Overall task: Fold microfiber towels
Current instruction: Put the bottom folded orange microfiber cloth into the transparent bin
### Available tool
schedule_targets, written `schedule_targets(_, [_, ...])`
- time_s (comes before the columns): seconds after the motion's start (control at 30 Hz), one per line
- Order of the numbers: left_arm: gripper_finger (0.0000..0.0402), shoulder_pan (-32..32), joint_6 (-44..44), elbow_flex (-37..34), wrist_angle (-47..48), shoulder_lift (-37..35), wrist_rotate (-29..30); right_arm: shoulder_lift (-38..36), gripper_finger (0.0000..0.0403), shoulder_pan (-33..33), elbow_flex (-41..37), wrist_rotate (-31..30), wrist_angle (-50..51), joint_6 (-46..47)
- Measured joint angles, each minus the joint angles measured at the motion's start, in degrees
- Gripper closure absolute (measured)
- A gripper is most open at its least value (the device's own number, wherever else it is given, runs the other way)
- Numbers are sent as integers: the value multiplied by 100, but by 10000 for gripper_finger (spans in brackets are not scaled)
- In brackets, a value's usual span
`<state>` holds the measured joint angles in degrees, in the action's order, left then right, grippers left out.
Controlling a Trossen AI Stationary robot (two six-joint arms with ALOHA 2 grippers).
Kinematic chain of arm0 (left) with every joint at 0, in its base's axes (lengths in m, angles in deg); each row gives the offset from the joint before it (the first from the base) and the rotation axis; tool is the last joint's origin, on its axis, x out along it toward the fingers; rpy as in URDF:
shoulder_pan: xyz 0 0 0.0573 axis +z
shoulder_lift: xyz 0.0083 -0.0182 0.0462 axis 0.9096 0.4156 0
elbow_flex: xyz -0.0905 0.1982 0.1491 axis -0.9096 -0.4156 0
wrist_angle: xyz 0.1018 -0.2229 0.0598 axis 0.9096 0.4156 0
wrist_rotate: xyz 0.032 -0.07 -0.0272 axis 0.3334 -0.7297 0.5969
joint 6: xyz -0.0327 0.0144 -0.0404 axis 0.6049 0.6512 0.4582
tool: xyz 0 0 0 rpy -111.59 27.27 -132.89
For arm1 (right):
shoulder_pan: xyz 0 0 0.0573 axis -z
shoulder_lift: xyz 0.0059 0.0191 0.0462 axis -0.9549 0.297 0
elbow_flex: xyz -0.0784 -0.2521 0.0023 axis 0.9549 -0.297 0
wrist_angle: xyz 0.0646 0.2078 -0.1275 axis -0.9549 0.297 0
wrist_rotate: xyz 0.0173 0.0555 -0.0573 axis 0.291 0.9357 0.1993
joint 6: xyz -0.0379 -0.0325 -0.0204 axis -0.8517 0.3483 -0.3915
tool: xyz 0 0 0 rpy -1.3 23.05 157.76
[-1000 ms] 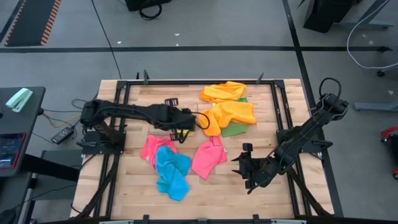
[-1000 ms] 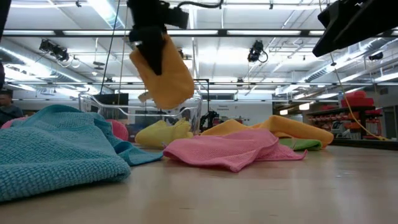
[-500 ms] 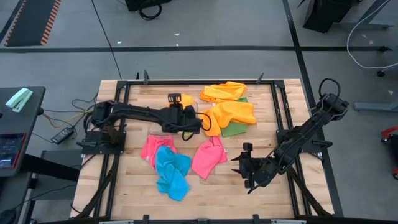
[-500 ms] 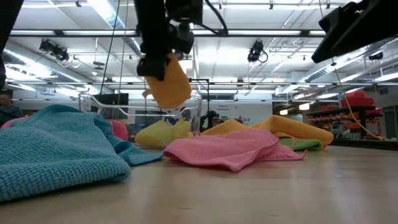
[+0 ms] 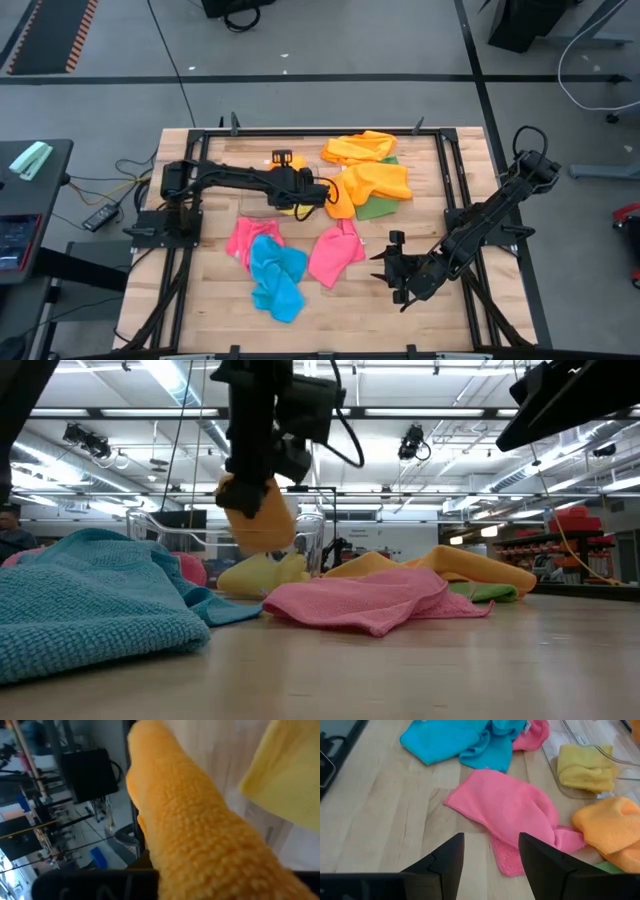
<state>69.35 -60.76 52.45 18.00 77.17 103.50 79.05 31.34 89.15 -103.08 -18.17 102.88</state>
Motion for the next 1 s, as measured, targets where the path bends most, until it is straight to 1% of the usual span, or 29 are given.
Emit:
schedule_targets(0.13, [362, -173, -48, -2, 16, 210, -33, 0, 206, 0, 0, 1, -7, 1])
schedule_targets(0.3, [369, -337, -93, 5, 17, 228, -174, 0, 206, -2, 0, 0, -9, -1])
schedule_targets(0.4, [371, -382, -232, 122, 37, 225, -494, 0, 206, -2, 0, 2, -9, -5])
schedule_targets(0.53, [367, -350, -586, 144, -278, 219, -1068, 0, 206, -2, 0, 2, -9, 5])
schedule_targets(0.67, [374, -274, -899, 144, -544, 219, -1502, 0, 206, -4, 0, 24, -9, 10])
schedule_targets(0.77, [374, -272, -1122, 144, -711, 219, -1750, 0, 206, -4, 0, 24, -9, -2])
schedule_targets(0.87, [366, -284, -1260, 145, -778, 238, -2009, 0, 206, -4, 0, 24, -9, -3])
schedule_targets(1.0, [365, -280, -1274, 99, -865, 299, -2085, 0, 206, -4, 0, 26, -7, 5])
